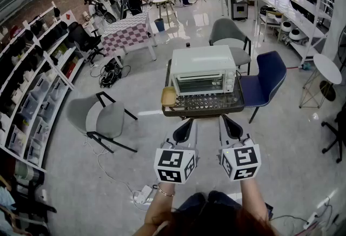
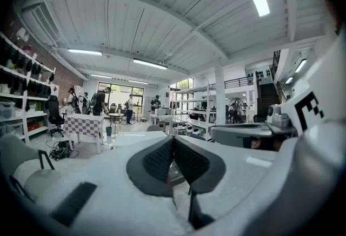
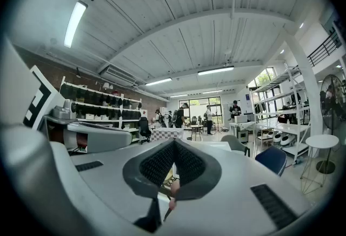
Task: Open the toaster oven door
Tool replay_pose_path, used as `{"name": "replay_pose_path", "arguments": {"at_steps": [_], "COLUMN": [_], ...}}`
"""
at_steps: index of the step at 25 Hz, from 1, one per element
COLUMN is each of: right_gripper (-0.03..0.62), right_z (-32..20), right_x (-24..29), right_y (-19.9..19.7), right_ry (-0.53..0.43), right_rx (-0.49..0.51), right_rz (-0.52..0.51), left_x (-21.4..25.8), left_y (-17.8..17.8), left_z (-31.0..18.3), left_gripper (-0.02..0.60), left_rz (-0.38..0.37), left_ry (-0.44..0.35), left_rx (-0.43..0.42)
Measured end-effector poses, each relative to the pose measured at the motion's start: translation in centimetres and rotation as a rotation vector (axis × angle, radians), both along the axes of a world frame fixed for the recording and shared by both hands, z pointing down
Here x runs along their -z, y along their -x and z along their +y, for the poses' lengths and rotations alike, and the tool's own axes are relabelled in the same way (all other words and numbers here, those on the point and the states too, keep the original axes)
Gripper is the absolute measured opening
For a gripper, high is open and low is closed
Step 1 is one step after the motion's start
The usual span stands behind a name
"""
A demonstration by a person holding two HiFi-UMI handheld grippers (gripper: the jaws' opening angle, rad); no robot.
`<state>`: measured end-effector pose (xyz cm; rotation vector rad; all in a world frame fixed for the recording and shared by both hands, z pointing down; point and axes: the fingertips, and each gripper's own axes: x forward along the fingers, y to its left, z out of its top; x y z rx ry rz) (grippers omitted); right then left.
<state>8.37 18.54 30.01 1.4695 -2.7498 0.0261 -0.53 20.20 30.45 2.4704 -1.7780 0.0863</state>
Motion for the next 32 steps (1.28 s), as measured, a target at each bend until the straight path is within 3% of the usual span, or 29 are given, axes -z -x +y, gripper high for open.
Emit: {"name": "replay_pose_path", "arguments": {"at_steps": [7,18,32], "right_gripper": [0.000,0.000,0.000], "right_z": [-0.3,-2.8,-8.8], "right_x": [-0.1,-1.0,-2.6], "right_y": [-1.7,-3.4,-1.8], "right_ry": [-0.029,0.028,0.069], "right_rx": [0.007,0.019,0.012], "right_rz": [0.025,-0.041,-0.033], "left_x": [0.2,-0.6,-1.2], "left_y": [-1.9,-3.2,-2.3], "left_z": [-0.3,-1.7,-8.1], "left_gripper": [0.015,0.015,0.014], "left_rz": [0.011,0.020,0.022], "left_ry": [-0.009,0.016,0.024], "left_rx": [0.017,0.032,-0.025]}}
